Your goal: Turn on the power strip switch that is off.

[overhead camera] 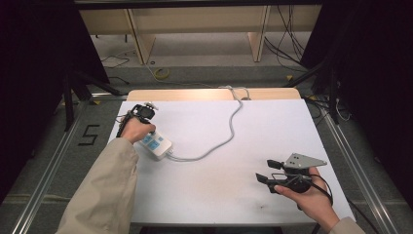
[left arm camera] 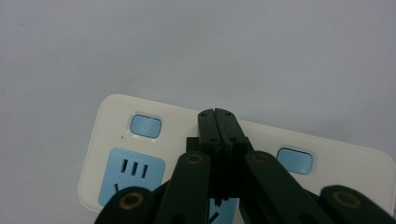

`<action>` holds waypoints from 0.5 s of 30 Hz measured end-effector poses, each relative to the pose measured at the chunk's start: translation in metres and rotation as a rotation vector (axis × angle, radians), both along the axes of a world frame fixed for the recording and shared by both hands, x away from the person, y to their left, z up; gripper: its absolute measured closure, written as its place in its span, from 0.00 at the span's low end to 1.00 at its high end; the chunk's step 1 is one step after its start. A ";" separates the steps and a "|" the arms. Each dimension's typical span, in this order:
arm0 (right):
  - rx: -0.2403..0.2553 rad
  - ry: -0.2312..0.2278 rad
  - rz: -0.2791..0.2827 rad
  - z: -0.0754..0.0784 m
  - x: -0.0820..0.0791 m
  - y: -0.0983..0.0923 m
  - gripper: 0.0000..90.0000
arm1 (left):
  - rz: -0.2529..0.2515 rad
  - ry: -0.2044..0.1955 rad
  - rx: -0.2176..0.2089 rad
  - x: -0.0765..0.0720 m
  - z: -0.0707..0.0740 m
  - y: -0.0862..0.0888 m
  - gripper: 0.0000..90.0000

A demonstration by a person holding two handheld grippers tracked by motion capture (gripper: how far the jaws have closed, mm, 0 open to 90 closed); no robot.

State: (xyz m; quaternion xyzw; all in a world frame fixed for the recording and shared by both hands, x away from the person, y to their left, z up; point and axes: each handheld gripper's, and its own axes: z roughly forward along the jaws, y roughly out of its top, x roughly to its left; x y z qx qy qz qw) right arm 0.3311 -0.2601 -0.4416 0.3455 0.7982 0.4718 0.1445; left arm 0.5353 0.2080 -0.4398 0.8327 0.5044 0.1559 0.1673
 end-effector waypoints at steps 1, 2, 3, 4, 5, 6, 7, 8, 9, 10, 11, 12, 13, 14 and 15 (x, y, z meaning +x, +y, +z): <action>0.000 0.000 0.001 0.000 0.000 0.000 0.36 | 0.002 0.000 0.000 0.000 0.000 0.000 1.00; -0.002 0.001 0.001 0.000 0.000 0.000 0.36 | 0.002 -0.001 0.004 0.000 0.000 -0.001 1.00; -0.002 -0.001 0.002 0.000 0.000 0.000 0.36 | 0.000 0.000 0.010 0.000 0.000 -0.001 1.00; -0.001 0.000 0.001 0.000 0.000 0.000 0.36 | -0.004 0.001 0.019 0.000 0.000 -0.002 1.00; -0.002 0.000 0.002 0.000 0.000 0.000 0.36 | -0.003 -0.001 0.023 0.000 0.000 -0.003 1.00; -0.002 0.000 0.002 0.000 0.000 0.000 0.36 | -0.002 -0.002 0.025 0.000 0.000 -0.003 1.00; -0.002 0.000 0.002 0.000 0.000 0.000 0.36 | -0.002 -0.002 0.026 0.000 0.000 -0.004 1.00; -0.001 0.000 0.001 0.000 0.000 0.000 0.36 | 0.001 -0.001 0.025 0.000 0.000 -0.004 1.00; -0.001 0.000 0.001 0.000 0.000 0.000 0.36 | 0.003 -0.001 0.023 0.000 0.000 -0.003 1.00; -0.002 -0.001 0.001 0.000 0.000 0.000 0.36 | 0.004 0.001 0.023 0.000 0.000 -0.003 1.00; -0.002 -0.001 0.001 0.000 0.000 0.000 0.36 | 0.005 0.001 0.023 0.000 0.000 -0.003 1.00; -0.004 -0.001 0.003 0.000 0.000 0.000 0.36 | 0.008 -0.001 0.022 0.000 -0.001 -0.003 1.00; -0.004 -0.001 0.003 0.000 0.000 0.001 0.36 | 0.009 -0.001 0.024 0.000 -0.001 -0.004 1.00; -0.003 -0.001 0.003 0.000 0.000 0.001 0.36 | 0.012 -0.001 0.024 0.000 -0.001 -0.004 1.00; -0.003 -0.002 0.004 0.000 0.000 0.001 0.36 | 0.014 0.000 0.025 0.000 -0.001 -0.004 1.00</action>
